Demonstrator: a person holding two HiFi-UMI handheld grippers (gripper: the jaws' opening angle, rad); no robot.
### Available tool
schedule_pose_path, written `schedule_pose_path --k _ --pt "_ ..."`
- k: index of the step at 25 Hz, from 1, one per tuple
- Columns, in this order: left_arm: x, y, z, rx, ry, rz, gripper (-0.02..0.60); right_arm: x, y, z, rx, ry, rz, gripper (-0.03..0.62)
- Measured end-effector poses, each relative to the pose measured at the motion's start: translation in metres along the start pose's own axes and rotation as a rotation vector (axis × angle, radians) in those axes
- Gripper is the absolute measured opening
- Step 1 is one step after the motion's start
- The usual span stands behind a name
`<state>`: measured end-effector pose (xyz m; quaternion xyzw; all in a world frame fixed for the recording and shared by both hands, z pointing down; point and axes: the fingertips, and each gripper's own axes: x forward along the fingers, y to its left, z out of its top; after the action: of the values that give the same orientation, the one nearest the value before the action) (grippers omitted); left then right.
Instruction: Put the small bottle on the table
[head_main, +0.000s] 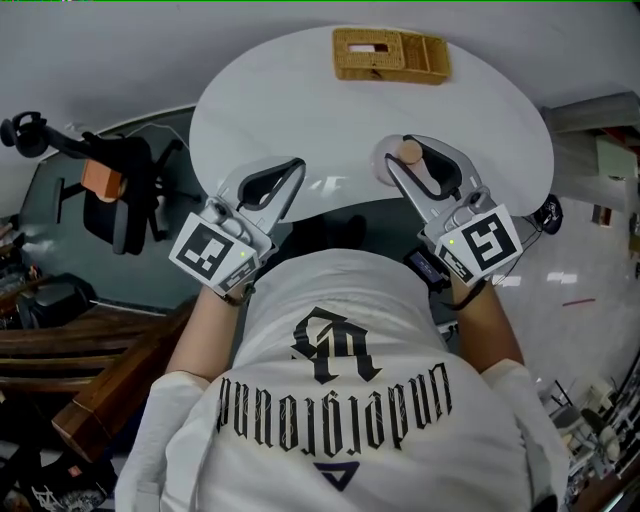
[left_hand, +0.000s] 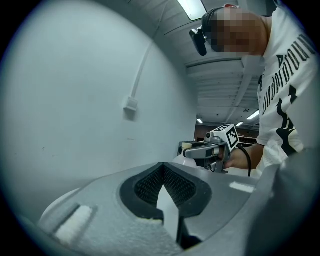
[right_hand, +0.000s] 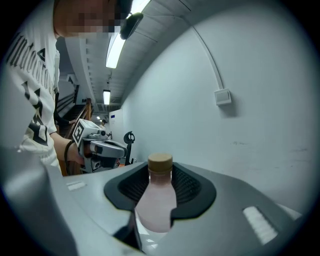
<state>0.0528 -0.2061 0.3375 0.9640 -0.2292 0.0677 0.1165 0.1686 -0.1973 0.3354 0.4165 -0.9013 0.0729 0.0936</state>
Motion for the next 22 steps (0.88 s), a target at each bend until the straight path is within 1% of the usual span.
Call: schedule_pose_path --k 6,11,16,22 --pt "0.012 0.018 -0.013 -0.027 0.023 -0.012 0.008 0.02 -0.011 -0.02 0.007 0.037 0.002 0.14" --pt "0.018 0.032 -0.034 -0.05 0.06 -0.031 0.008 0.044 -0.015 -0.057 0.028 0.122 0.016 0.14" --pt "0.026 0.045 -0.051 -0.04 0.102 -0.035 0.008 0.065 -0.019 -0.085 0.03 0.188 0.033 0.14" --pt "0.039 0.063 -0.067 -0.056 0.119 -0.042 0.008 0.086 -0.027 -0.118 0.018 0.275 0.046 0.14"
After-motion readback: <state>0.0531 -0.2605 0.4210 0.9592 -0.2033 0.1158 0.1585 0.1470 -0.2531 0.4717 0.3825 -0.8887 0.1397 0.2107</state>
